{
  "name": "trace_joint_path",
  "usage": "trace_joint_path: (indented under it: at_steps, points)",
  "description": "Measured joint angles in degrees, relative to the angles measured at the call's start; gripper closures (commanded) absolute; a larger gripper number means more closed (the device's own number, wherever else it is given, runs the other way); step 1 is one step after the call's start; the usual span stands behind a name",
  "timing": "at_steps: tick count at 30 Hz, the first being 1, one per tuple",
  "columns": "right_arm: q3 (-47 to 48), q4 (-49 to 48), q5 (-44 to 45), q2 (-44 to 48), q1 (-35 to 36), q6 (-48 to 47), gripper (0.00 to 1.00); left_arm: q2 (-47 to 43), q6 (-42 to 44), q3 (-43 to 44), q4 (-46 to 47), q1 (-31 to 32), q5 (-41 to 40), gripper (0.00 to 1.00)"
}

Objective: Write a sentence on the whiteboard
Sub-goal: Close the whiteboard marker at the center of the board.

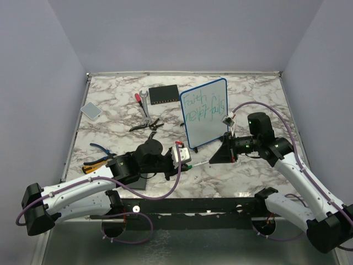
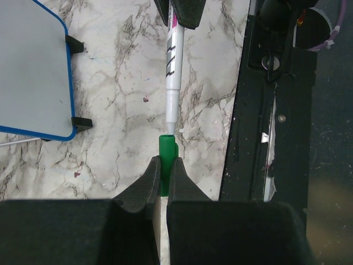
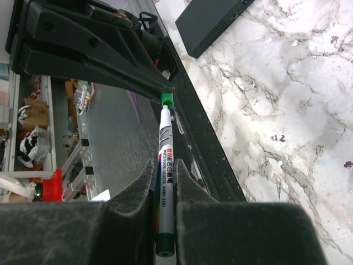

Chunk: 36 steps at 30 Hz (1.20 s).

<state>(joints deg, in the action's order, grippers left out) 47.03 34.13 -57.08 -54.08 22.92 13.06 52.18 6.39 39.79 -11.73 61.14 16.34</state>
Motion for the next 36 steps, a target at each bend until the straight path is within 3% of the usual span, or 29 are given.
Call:
trace_joint_path:
  at_steps: [36]
  points:
    - [-2.34,-8.85,-2.97,-5.01,6.38,4.79,0.99,-0.81,-5.29,-0.07,0.7,0.0,3.78,1.0]
